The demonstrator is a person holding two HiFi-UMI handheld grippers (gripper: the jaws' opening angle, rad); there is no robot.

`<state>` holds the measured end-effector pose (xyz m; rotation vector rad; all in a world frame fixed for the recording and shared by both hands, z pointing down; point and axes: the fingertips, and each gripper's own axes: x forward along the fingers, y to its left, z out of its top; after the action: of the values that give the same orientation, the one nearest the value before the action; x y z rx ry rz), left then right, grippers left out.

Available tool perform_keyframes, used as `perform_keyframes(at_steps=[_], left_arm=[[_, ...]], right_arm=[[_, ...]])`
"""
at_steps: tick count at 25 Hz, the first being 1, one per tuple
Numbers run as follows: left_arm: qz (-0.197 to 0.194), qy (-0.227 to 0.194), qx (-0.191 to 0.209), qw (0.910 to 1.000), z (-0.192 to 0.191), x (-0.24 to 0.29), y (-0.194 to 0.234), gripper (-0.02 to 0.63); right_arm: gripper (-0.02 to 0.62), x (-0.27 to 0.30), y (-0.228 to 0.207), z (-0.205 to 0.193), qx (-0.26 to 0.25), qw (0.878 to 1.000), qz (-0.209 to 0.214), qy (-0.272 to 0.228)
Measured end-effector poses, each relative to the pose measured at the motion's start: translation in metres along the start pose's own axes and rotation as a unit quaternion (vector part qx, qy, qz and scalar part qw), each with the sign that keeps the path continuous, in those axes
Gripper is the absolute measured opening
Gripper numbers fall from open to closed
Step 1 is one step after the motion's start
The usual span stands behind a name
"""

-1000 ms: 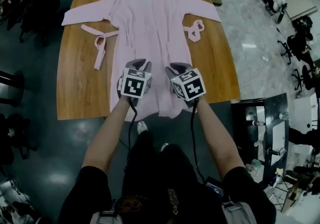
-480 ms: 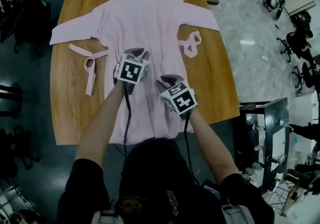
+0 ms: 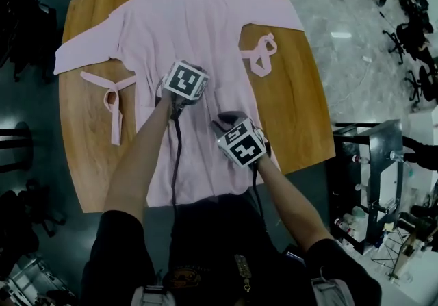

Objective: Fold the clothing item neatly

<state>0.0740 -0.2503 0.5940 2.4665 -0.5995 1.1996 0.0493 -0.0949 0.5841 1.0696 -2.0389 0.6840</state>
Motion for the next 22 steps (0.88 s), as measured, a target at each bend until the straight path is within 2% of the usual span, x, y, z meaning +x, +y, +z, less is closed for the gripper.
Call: perform_keyframes(at_steps=[1, 4, 11, 17, 22], left_arm=[[0.002, 0.003, 0.003, 1.0, -0.001, 0.001, 0.002, 0.029], [-0.005, -0.008, 0.0, 1.0, 0.001, -0.007, 0.003, 0.02], [-0.003, -0.039, 0.014, 0.9991, 0.008, -0.047, 0.006, 0.018], [0.023, -0.029, 0.021, 0.9991, -0.004, -0.068, 0.028, 0.018], [0.058, -0.011, 0.027, 0.9979, -0.02, -0.055, 0.054, 0.02]], right_arm=[[0.072, 0.0, -0.001, 0.0, 0.001, 1.0, -0.004, 0.001], [0.028, -0.005, -0.001, 0.003, 0.005, 1.0, -0.013, 0.002], [0.023, -0.024, 0.018, 0.024, 0.011, 1.0, -0.009, -0.014], [0.023, -0.016, 0.043, 0.049, 0.012, 0.999, 0.017, -0.029], [0.037, 0.016, 0.055, 0.045, 0.005, 0.999, 0.032, -0.006]])
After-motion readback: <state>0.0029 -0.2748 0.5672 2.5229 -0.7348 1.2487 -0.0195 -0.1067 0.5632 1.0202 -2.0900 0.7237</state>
